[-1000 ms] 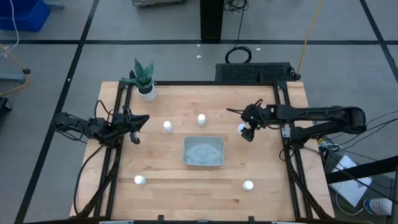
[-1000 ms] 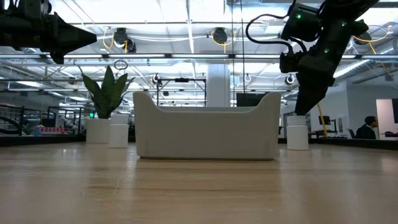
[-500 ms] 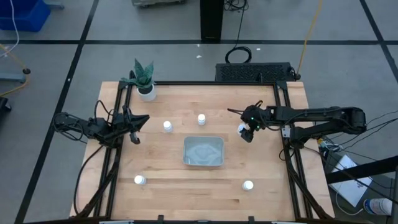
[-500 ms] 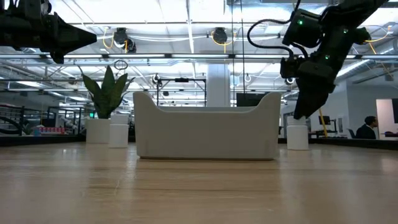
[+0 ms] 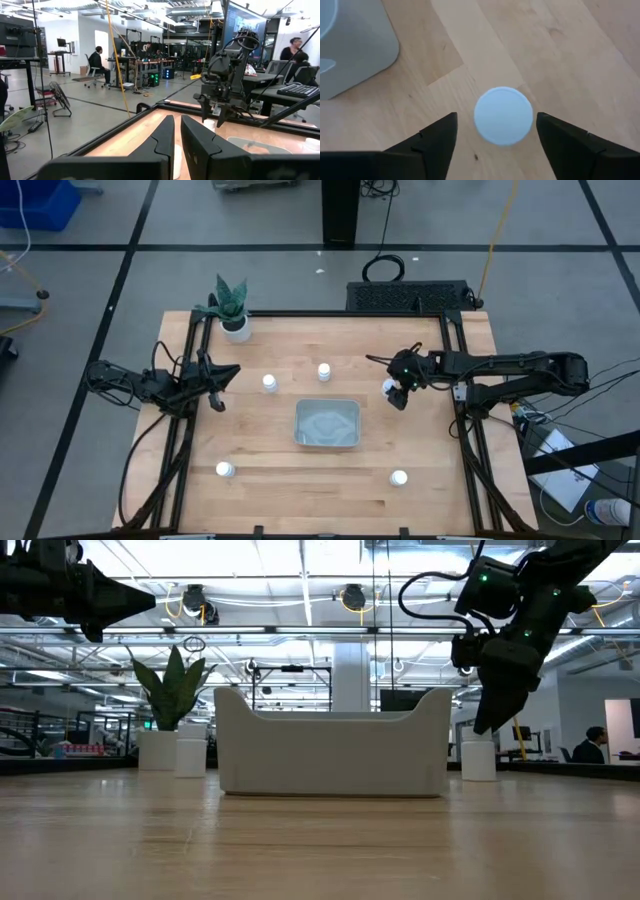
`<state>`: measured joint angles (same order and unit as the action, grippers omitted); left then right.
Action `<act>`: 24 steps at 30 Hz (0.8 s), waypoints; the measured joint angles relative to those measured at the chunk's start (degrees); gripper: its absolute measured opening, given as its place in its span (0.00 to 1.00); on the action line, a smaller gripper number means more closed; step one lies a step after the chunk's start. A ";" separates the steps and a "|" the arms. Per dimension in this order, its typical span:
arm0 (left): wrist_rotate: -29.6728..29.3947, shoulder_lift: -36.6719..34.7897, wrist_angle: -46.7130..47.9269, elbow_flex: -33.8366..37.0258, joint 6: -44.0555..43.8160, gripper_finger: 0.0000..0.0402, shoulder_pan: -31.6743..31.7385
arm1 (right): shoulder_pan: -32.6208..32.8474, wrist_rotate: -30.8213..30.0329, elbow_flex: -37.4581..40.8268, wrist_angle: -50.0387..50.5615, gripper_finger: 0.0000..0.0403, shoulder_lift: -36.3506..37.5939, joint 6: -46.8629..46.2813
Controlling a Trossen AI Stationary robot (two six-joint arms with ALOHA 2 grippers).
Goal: Pick and place pill bottles into a basket
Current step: Put the white pill bottle into the gray bin
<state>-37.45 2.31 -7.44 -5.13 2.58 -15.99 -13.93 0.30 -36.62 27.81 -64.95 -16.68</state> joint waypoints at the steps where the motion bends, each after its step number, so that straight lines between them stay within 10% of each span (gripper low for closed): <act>1: 0.00 0.00 0.00 0.00 0.08 0.09 0.00 | 0.00 0.04 0.00 0.00 0.61 0.00 0.02; 24: 0.00 0.00 0.00 0.00 0.14 0.09 0.00 | 0.00 -0.18 0.02 -1.89 0.36 0.00 0.27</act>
<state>-37.45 2.31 -7.44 -5.13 2.72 -15.99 -13.93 0.12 -36.60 25.93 -64.95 -16.41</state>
